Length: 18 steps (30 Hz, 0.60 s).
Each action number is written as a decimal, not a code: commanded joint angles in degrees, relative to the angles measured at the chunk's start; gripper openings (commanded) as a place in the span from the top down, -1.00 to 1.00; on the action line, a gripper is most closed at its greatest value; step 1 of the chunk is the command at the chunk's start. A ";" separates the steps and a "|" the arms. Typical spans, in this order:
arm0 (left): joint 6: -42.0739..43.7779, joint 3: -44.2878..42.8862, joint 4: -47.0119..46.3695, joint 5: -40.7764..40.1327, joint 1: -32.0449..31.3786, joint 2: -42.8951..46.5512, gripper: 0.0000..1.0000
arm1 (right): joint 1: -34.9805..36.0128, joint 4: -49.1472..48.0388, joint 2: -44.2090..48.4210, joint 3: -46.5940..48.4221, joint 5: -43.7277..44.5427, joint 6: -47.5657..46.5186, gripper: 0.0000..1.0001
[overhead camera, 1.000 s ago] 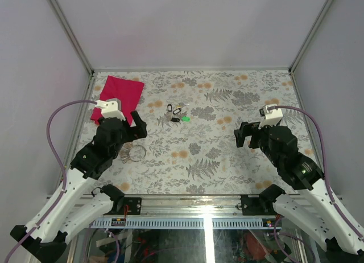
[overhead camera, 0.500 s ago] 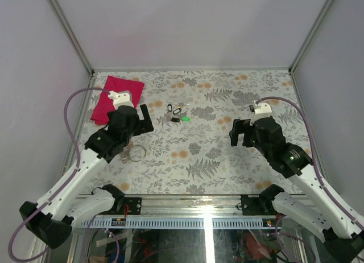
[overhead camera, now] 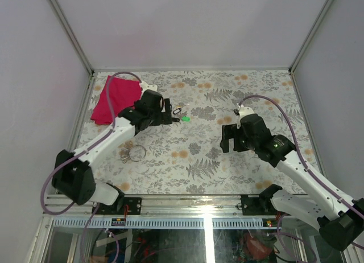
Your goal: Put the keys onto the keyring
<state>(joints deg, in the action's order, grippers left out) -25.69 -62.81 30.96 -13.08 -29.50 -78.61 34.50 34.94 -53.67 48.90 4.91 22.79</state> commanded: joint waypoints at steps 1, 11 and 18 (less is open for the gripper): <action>-0.24 -4.48 -4.02 1.95 1.77 -6.99 -0.94 | 0.39 -0.90 1.19 -1.29 -4.16 1.16 -0.89; -14.02 11.37 0.81 -3.27 3.96 2.12 -0.85 | 0.39 -0.39 1.75 -2.99 -3.83 1.04 -0.87; -16.71 19.75 0.74 -2.52 4.36 6.45 -0.86 | 0.39 -2.16 0.23 -3.86 -5.91 1.44 -0.82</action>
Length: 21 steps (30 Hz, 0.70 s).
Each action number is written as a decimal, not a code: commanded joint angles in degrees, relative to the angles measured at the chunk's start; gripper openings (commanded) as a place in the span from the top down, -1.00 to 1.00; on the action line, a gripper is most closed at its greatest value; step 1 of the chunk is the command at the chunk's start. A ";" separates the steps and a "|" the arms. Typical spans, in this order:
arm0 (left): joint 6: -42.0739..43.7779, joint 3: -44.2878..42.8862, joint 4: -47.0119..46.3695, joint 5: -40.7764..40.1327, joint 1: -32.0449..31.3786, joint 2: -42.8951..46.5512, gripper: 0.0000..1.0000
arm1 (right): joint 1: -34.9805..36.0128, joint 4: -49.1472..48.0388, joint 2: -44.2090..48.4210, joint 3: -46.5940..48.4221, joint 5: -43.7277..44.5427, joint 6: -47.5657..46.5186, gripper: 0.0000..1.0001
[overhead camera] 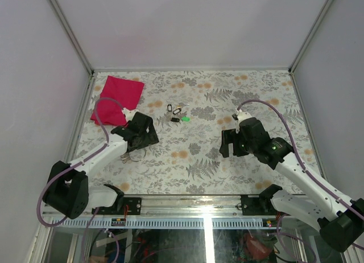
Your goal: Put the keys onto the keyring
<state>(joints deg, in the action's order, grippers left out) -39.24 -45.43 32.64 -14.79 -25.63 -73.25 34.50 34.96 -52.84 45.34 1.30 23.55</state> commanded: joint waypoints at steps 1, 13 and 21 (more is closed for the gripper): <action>-3.04 2.91 -1.50 -0.33 0.53 1.06 -0.86 | 0.41 -2.40 -0.80 -0.24 -2.72 0.73 -0.82; -2.15 6.75 -7.24 5.96 0.62 -1.64 -0.88 | 0.41 -2.34 -1.18 -0.16 -4.28 1.66 -0.74; -1.93 8.63 -9.85 6.42 0.49 -3.82 -0.88 | 0.39 -1.75 -1.17 0.52 -4.63 1.86 -0.68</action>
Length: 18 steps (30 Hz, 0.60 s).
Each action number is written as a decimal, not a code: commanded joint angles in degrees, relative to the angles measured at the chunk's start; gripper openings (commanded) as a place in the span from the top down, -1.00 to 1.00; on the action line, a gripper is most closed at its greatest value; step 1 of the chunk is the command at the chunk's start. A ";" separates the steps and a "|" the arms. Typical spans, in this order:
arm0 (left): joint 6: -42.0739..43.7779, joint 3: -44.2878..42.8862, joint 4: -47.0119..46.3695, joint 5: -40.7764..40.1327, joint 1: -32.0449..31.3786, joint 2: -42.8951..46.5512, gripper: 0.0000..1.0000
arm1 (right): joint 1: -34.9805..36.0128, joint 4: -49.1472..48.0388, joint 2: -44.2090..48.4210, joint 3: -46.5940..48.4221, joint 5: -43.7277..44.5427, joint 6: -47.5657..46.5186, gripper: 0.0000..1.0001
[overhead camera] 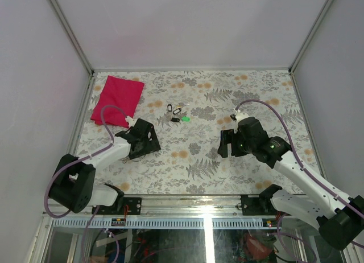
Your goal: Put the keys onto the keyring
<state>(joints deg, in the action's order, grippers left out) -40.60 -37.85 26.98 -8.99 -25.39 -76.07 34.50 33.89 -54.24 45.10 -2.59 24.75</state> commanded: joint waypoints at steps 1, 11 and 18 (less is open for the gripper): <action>-0.50 1.25 -4.54 0.82 0.15 -1.27 -0.88 | 0.39 -0.55 0.32 0.80 -0.75 0.60 -0.67; -2.01 1.00 -7.56 1.90 -4.71 -4.26 -0.88 | 0.40 0.46 2.40 1.21 0.35 1.62 -0.61; -5.29 -2.64 -9.58 1.94 -12.22 -8.32 -0.88 | 0.39 0.18 8.57 1.08 6.58 3.97 -0.58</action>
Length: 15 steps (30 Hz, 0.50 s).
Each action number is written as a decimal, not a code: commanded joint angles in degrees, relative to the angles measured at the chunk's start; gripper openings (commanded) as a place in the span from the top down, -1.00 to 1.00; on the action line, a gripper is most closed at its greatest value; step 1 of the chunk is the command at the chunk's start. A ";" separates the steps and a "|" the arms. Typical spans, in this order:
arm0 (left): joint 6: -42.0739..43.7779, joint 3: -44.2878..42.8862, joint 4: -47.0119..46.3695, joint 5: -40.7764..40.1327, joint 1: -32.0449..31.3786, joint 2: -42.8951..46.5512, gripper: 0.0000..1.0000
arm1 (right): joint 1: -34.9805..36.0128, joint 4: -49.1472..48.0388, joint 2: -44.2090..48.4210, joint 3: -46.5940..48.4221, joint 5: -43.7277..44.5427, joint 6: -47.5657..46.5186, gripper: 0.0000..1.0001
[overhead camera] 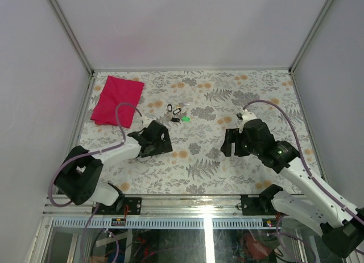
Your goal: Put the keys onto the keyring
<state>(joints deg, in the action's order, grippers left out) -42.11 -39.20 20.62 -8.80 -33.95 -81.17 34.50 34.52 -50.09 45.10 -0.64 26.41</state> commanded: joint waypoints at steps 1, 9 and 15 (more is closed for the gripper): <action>-4.18 -1.95 -3.63 1.82 -4.84 -3.98 -0.88 | 0.40 -0.58 5.55 1.05 5.91 2.92 -0.57; -6.22 -13.25 -4.54 1.32 -15.56 -13.85 -0.88 | 0.39 1.56 14.09 0.78 16.72 8.42 -0.65; -6.73 -21.99 -4.45 0.27 -22.64 -19.70 -0.88 | 0.39 2.88 18.51 1.23 20.06 9.40 -0.66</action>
<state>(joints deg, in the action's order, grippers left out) -47.03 -57.23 17.89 -8.32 -53.60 -98.89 34.52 37.04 -33.61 45.10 14.35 33.80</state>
